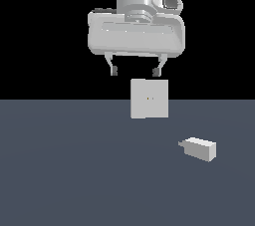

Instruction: Plug the charger into the wall socket.

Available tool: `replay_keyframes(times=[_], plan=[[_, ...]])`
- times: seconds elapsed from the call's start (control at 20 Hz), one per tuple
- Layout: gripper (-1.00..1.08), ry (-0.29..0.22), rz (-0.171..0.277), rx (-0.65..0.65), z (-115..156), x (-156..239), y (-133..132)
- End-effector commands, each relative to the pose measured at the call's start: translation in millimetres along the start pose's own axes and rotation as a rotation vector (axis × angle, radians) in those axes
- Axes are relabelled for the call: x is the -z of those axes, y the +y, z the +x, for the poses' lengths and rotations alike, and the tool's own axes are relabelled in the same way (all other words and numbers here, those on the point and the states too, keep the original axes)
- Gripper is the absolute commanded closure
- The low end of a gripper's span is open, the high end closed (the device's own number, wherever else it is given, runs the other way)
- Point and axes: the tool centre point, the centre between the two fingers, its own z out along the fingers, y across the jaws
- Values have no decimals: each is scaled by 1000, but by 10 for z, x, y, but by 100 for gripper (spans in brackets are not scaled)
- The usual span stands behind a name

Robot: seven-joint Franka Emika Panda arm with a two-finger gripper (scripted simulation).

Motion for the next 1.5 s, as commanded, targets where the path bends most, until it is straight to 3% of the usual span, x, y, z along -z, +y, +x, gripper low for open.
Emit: replay_keyframes(times=[0.0,1.45], plan=[[-92,13,4,35,-65,-44,53],[-92,159,52,428,-558,-601,738]])
